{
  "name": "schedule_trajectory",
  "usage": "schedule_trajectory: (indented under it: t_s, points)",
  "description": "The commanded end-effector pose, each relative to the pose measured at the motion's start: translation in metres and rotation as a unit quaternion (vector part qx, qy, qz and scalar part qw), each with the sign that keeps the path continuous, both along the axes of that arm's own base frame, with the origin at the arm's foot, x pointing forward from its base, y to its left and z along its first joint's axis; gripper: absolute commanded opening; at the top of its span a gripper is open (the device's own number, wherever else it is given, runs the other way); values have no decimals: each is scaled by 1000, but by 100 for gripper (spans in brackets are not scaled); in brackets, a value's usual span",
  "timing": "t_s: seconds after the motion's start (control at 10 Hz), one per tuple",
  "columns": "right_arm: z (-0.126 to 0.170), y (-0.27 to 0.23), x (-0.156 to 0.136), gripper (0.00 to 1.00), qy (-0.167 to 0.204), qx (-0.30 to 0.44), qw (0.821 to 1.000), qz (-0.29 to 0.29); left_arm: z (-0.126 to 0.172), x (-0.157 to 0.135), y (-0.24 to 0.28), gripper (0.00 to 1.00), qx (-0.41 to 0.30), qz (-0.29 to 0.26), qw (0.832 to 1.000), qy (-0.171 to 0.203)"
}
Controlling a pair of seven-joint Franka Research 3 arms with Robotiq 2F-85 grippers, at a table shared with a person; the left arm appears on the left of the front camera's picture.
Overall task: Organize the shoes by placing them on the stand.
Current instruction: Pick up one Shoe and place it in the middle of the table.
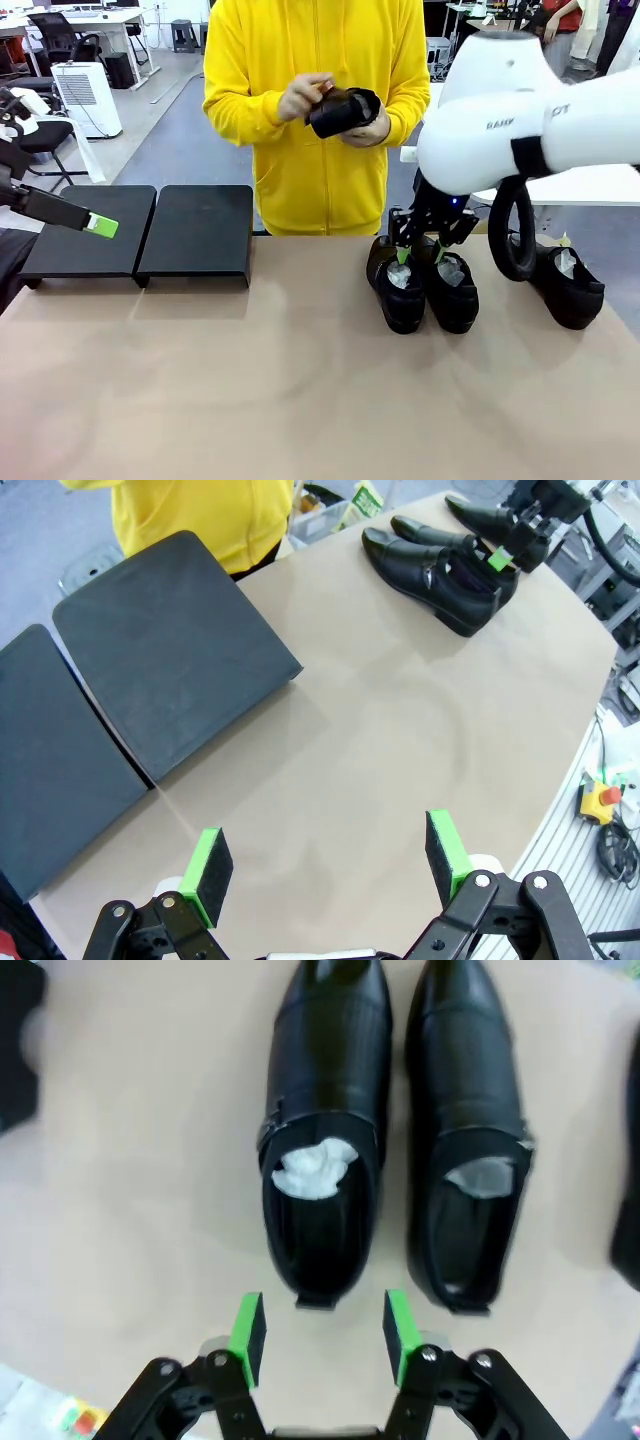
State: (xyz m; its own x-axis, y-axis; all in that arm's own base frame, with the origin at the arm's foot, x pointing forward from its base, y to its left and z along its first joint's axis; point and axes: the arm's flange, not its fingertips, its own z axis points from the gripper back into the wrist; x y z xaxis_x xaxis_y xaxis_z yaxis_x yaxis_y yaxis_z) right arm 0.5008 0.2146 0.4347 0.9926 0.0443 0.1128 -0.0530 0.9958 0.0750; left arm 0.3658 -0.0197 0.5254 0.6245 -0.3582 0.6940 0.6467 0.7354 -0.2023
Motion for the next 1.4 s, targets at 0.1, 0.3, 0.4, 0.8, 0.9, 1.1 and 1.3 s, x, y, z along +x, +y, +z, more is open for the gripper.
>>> schedule_trajectory:
  t_s: [0.1, 0.3, 0.4, 0.8, 0.9, 1.1, 1.3]
  points:
    - [-30, 0, 19, 63, 0, -5, 1000, -6, -1, 1, 2, 100, -9, -10, 1000, -4]
    - [-39, -2, 28, 63, 4, -21, 1000, -12, -1, 1, 2, 100, -9, -10, 1000, -4]
    - [-45, -3, 33, 63, 9, -23, 1000, -14, -1, 1, 2, 100, -9, -10, 1000, -4]
    - [-64, 3, 46, 63, 34, -18, 999, -10, -1, 1, 2, 100, -9, -10, 1000, -4]
    - [-66, 4, 48, 63, 34, -24, 999, -12, -1, 1, 2, 100, -9, -10, 1000, -4]
    - [-75, 7, 53, 63, 45, -36, 998, -13, -1, 1, 2, 100, -9, -10, 1000, -4]
    - [-85, 10, 56, 63, 52, -35, 998, -10, -1, 1, 2, 100, -9, -10, 1000, -4]
